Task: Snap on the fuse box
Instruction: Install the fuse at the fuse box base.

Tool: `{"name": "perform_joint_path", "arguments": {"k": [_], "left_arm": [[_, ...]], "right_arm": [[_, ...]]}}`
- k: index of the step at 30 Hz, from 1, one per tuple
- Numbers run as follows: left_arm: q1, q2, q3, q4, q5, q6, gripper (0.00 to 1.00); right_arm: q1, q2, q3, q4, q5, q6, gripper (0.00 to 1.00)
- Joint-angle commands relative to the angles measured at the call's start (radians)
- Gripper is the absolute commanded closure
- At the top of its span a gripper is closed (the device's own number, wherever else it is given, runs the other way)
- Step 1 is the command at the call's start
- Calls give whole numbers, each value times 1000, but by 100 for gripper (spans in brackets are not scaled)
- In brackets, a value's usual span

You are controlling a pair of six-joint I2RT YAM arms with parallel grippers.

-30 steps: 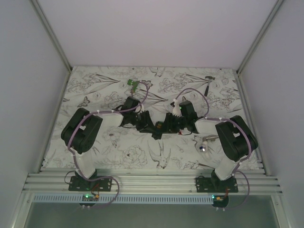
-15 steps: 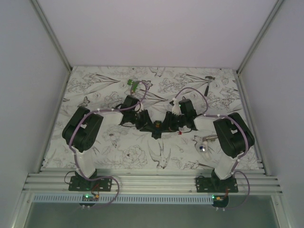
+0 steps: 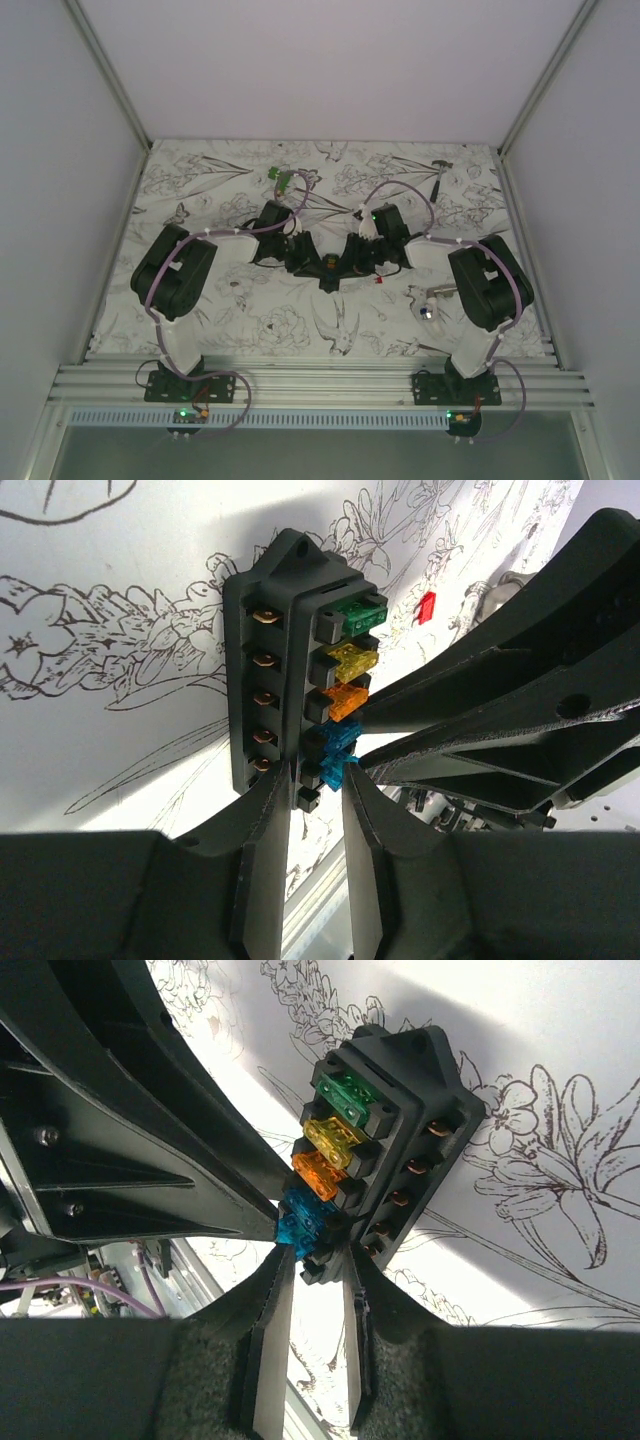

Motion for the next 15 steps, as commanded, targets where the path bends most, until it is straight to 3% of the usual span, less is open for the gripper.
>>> {"name": "perform_joint_path", "arguments": {"k": [1,15], "left_arm": [[-48,52,-58,-112,-43,63,82],[-62,74,-70,-184,-104,104,91]], "right_arm": [[71,75,-3,-70,193,-73,82],[121,113,38,-155,303,-98,87]]}}
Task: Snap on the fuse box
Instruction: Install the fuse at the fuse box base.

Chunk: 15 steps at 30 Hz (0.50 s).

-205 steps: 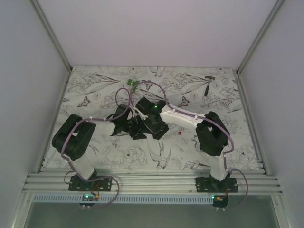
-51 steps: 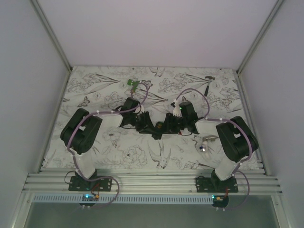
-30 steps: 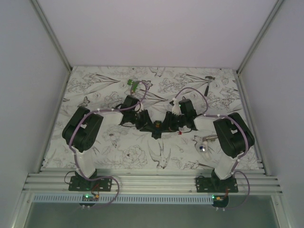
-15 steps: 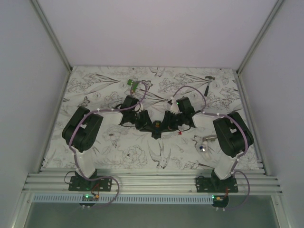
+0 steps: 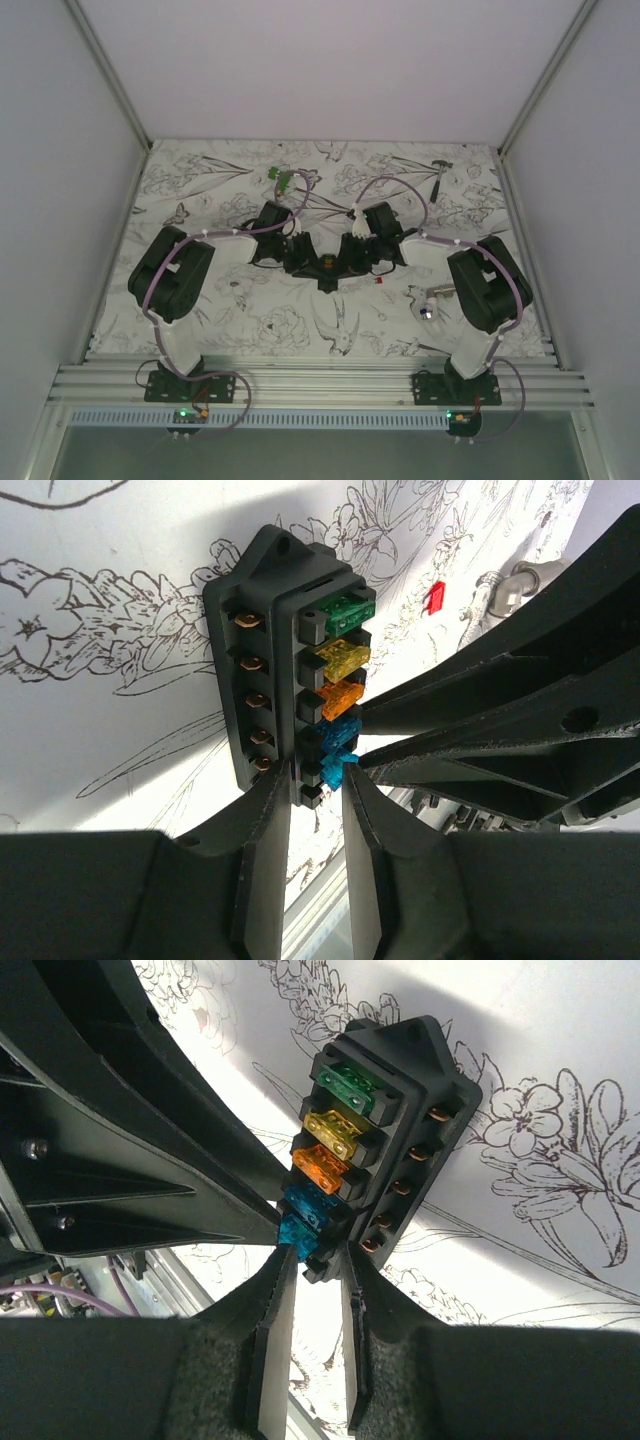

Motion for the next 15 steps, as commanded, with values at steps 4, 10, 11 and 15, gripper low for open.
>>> {"name": "perform_joint_path", "arguments": {"k": [4,10,11,15], "left_arm": [[-62,111,-56,-178,-103,50,94],[-62,127,-53,-216,-128,45,100],[-61,129,-52,-224,-132,45,100],[-55,146,-53,-246,-143,42,100]], "right_arm": [[79,136,-8,-73,243,-41,88],[96,164,30,-122,291,-42,90],[100,170,39,-130,298,-44,90],[121,197,69,-164,330,-45,90]]}}
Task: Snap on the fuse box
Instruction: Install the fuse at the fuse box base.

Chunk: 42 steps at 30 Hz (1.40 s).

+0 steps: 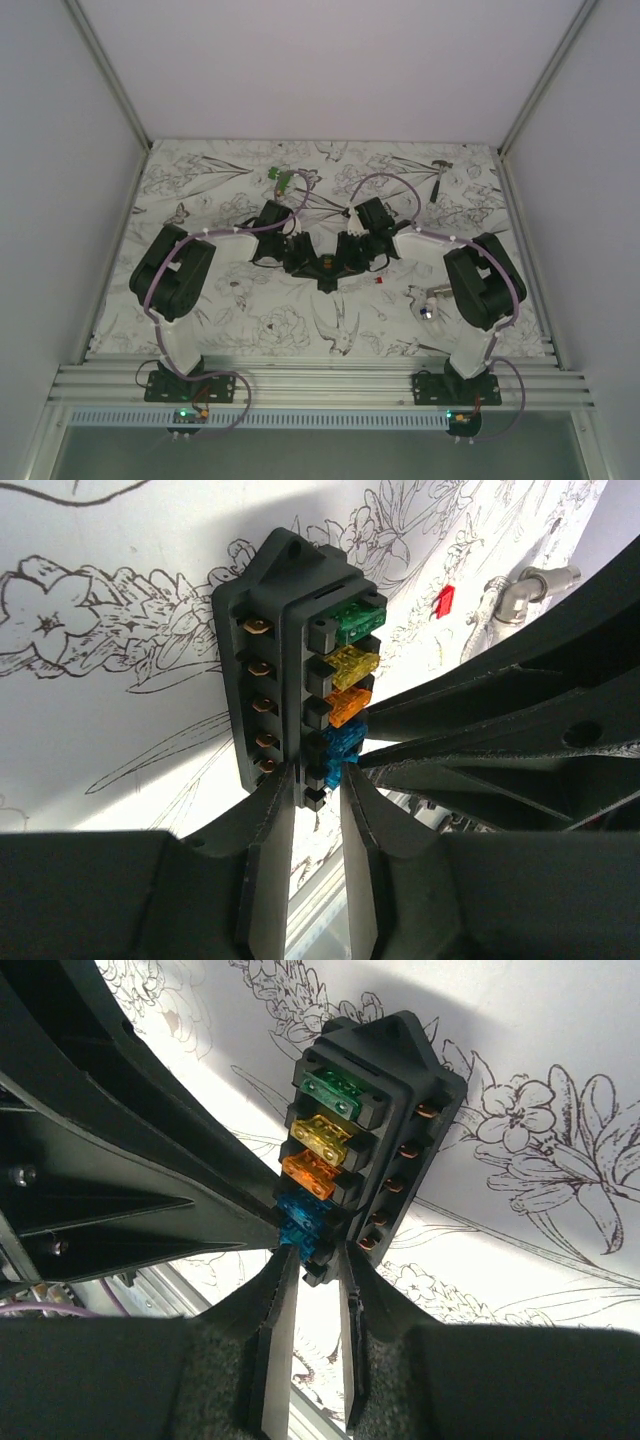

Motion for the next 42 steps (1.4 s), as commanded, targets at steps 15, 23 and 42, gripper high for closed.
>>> {"name": "perform_joint_path", "arguments": {"k": [15,23,42], "left_arm": [[-37,179,-78,-240,-165,34,100],[-34,139,-75,-242,-187,47,100],[-37,-150,97,-244,-290,155,56]], "right_arm": [[161,266,75,-178,437,-51,92],[172,208,61,-158,427,-61,93],[120,-233,24,-67,400,-166,52]]}}
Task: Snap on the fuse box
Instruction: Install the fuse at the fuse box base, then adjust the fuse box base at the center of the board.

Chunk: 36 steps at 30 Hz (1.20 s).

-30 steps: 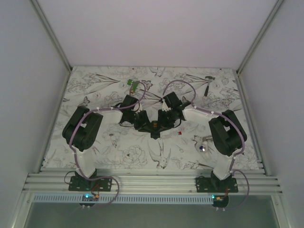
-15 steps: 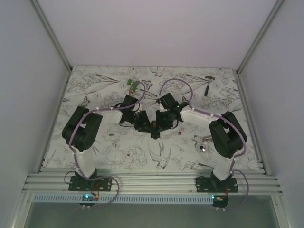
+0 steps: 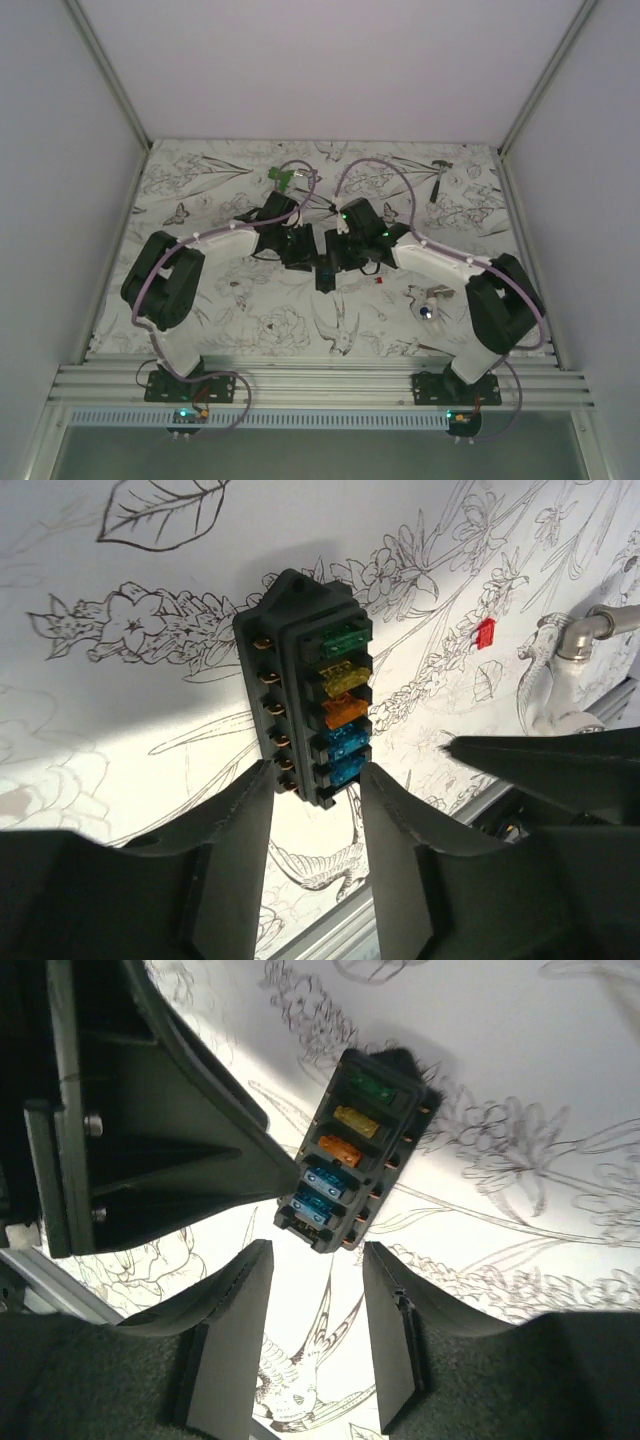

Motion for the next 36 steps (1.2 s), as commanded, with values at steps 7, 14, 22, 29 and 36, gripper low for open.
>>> {"name": "perform_joint_path", "arguments": {"k": [7,14,22,29,36], "left_arm": [[-103,-93,-24,-114,-178,83,28],[-190,-3,101,-225,-360,153,23],[-215,81,179,-246,-371,225,30],[-219,106,226,-268,-384,407,39],[-200,118,262,-276,-340,712,51]], "right_arm": [[-135,-102,-95,28,127,-46,44],[-170,-133,-130,10,211,-38,37],[-195,-152,-167,5,256,-34,34],[-196,-147,-172,-24,298,-43,34],[-195,-138,-177,-40,306,-42,34]]}}
